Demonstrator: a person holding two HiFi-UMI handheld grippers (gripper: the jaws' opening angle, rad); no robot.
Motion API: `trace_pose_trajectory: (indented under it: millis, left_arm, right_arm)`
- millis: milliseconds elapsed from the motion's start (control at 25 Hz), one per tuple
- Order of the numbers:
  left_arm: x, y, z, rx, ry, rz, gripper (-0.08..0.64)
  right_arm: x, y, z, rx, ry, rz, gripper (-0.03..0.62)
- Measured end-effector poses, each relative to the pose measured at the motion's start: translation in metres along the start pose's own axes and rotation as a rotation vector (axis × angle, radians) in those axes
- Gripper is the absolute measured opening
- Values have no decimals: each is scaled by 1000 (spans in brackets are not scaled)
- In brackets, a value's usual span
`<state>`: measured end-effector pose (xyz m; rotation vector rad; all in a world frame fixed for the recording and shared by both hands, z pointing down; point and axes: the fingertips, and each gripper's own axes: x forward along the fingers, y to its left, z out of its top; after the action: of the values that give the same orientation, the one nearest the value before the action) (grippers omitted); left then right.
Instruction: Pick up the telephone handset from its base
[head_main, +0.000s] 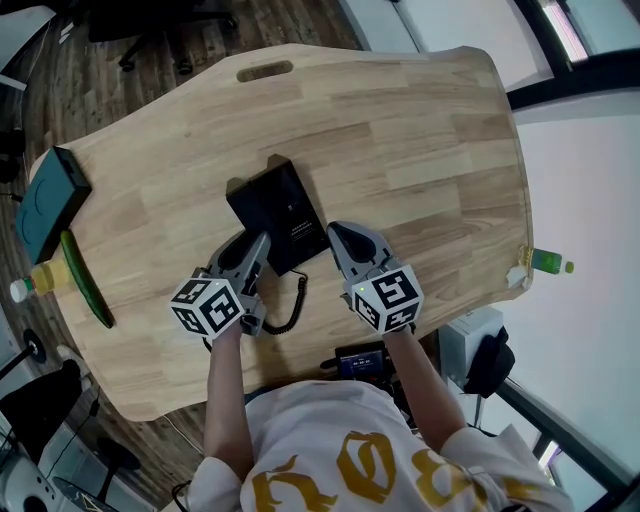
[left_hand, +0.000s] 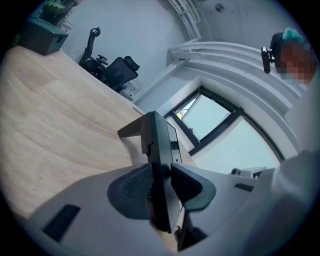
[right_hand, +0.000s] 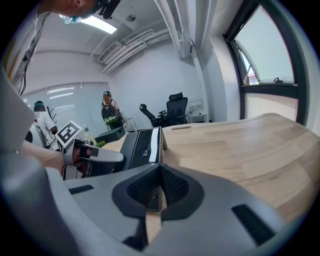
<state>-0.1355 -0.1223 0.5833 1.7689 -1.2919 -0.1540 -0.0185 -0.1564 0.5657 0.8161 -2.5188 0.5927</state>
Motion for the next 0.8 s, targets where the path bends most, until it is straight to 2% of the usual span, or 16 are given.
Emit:
trace_pose_trajectory:
  millis: [120,360,800]
  left_arm:
    - [2,-1,0,2,1,-3,120]
    - [1,-1,-1,-54,6,-27,106]
    - [-5,-8,3,-86,-1,-51,77]
  right_arm:
    - [-2,0,1,-1,-2,-3,5]
    - [-5,2,-6,-1,16,-9,5]
    - [-13,1,5,15,-20,-3,5]
